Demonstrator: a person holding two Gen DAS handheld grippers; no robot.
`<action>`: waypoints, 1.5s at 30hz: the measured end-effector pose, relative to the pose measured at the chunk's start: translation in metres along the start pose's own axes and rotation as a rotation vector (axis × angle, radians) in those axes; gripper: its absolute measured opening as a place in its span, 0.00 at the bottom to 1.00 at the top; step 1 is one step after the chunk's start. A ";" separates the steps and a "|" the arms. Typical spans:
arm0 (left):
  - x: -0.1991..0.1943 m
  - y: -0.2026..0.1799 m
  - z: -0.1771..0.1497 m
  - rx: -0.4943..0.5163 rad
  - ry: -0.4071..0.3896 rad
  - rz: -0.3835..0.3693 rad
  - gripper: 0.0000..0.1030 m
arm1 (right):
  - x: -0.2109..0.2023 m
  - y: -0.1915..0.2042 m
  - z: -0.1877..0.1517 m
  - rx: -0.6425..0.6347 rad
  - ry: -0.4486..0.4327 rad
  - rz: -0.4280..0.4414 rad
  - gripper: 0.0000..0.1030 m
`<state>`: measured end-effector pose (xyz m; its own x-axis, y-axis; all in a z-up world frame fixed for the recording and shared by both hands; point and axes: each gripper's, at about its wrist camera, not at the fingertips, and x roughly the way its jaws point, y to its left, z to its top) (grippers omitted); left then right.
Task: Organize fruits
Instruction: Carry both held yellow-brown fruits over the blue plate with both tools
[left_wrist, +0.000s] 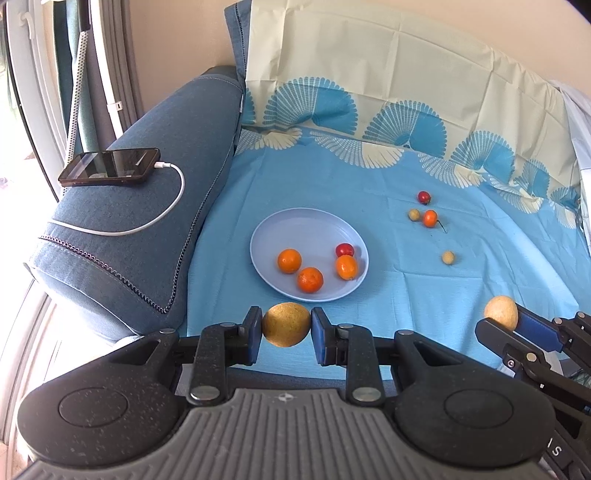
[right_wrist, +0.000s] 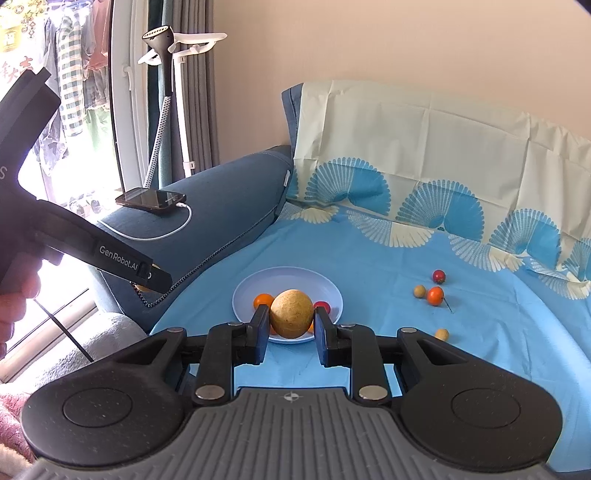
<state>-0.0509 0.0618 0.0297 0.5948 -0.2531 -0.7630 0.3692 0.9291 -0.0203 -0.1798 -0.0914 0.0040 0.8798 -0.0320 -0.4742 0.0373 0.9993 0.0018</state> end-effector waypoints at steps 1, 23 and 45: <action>0.001 0.001 0.002 -0.001 -0.002 0.001 0.30 | 0.002 0.000 0.001 -0.001 0.003 0.000 0.26; 0.067 0.023 0.053 -0.041 0.018 0.030 0.30 | 0.089 0.001 0.027 -0.001 0.076 0.039 0.26; 0.204 0.010 0.094 -0.005 0.136 0.051 0.30 | 0.224 -0.030 0.028 0.013 0.201 0.025 0.26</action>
<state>0.1411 -0.0055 -0.0651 0.5102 -0.1671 -0.8437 0.3372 0.9413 0.0175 0.0295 -0.1287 -0.0780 0.7682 -0.0015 -0.6402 0.0237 0.9994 0.0261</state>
